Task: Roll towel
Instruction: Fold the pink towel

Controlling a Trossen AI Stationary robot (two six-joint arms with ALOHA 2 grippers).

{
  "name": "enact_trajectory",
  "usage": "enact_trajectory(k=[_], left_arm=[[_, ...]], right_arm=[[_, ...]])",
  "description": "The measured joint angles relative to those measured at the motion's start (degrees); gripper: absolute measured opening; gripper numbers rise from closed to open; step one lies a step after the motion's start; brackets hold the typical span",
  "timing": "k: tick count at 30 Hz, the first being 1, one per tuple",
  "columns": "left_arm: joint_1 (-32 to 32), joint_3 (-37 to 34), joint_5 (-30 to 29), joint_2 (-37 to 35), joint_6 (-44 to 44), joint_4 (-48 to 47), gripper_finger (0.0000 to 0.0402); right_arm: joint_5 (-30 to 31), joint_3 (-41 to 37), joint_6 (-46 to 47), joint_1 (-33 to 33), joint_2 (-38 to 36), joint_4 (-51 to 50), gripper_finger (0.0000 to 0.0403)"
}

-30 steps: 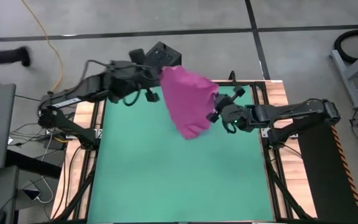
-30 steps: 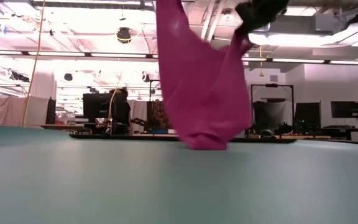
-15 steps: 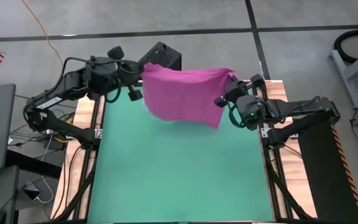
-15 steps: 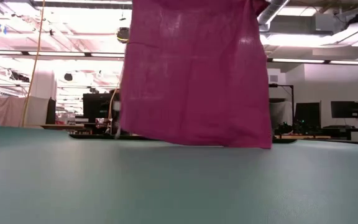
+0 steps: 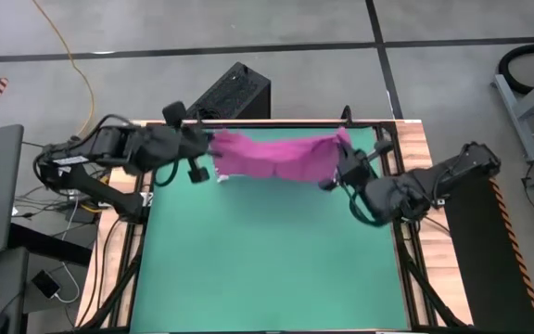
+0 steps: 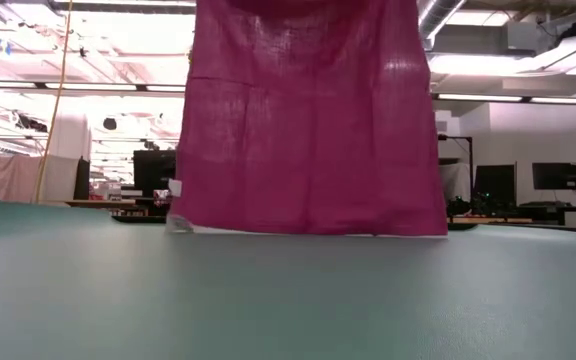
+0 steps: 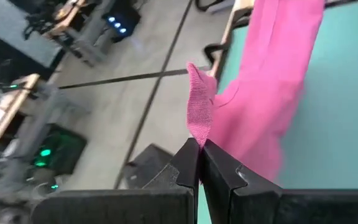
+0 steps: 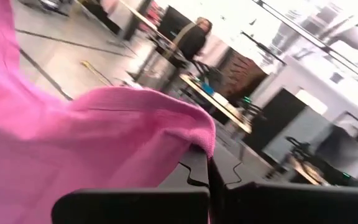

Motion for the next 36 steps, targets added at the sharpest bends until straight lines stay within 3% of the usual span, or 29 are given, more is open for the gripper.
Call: enact_trajectory(k=[4,10,15,22,26,31,36], left_arm=[[-8.7,0.0,-3.0,0.0,-2.8,-0.2,0.0000],[-19.9,0.0,-14.3,0.0,-6.5,-0.2,0.0000],[-22.1,0.0,-16.6,-0.1,-12.5,-3.0,0.0000],[-11.1,0.0,-16.2,0.4,-24.1,-20.9,0.0000],[-3.4,-0.1,-16.0,0.0,-26.4,-24.5,0.0000],[5.6,-9.2,-11.1,-2.4,-21.7,-15.6,0.0000],[14.0,-24.8,-1.9,-6.4,-11.6,2.6,0.0000]], right_arm=[[0.0,0.0,-7.0,5.4,2.9,9.4,0.0003],[0.0,0.0,-23.3,9.6,6.6,28.4,0.0003],[0.0,0.0,-25.3,6.7,7.2,28.2,0.0003],[-0.1,-2.9,-20.0,-6.6,7.1,19.3,0.0003],[-0.1,-5.3,-12.0,-14.8,7.0,11.5,0.0003],[-1.4,-9.0,0.4,-20.5,7.0,2.5,0.0003],[-10.4,-11.7,14.9,-23.8,7.0,-7.6,0.0003]])
